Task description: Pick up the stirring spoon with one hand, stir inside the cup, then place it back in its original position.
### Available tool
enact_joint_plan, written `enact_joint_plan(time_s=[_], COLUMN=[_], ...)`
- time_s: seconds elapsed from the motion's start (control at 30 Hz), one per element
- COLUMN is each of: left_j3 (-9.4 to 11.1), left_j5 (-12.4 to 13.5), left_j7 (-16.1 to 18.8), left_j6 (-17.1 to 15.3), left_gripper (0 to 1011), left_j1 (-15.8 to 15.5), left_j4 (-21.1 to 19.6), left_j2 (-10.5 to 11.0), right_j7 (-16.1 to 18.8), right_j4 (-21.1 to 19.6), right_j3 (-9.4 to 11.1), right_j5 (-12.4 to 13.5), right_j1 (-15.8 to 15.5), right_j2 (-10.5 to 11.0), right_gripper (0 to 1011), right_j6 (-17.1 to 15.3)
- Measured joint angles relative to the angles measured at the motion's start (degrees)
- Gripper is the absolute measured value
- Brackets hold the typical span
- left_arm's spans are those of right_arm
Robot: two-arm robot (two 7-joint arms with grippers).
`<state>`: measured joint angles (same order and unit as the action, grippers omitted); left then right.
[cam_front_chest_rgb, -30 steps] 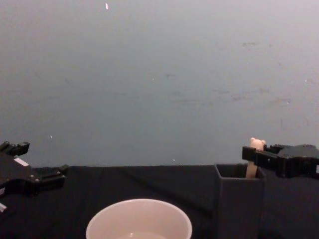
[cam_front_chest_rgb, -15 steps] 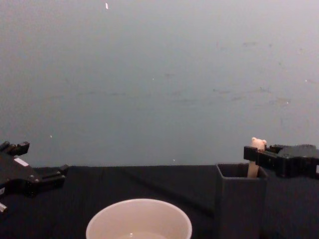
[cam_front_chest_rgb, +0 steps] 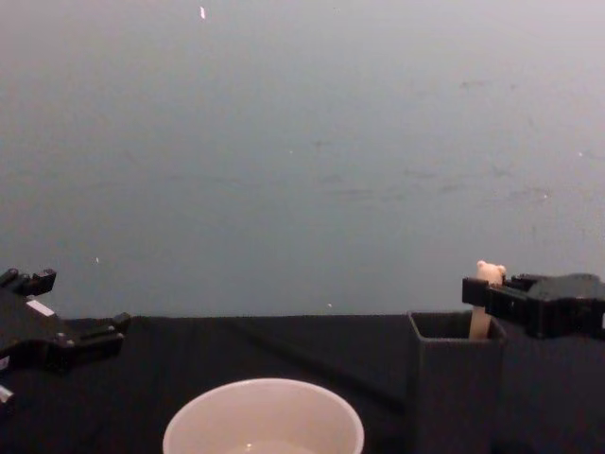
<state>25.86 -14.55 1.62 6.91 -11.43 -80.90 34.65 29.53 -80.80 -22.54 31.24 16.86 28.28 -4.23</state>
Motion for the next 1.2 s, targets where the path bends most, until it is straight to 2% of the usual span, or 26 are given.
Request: enact_joint_plan(time_s=[0.3,0.8,1.2], left_j3=[0.0,0.0,0.0], left_j5=[0.0,0.0,0.0], left_j7=[0.0,0.0,0.0], left_j6=[0.0,0.0,0.0], left_gripper=[1001,1001,1001], left_j1=[0.0,0.0,0.0], left_j4=[0.0,0.0,0.0], left_j2=[0.0,0.0,0.0], right_j7=[0.3,-0.57,-0.26], right_j4=[-1.89,-5.07,-8.53], right_j3=[0.07,2.02,3.72], right_j5=[0.7,2.14,6.14], right_j1=[-0.6,-0.15,0.71], right_j2=[0.66,1.28,1.74], right_gripper=[212,212,212], right_j6=[0.01,1.05,0.43])
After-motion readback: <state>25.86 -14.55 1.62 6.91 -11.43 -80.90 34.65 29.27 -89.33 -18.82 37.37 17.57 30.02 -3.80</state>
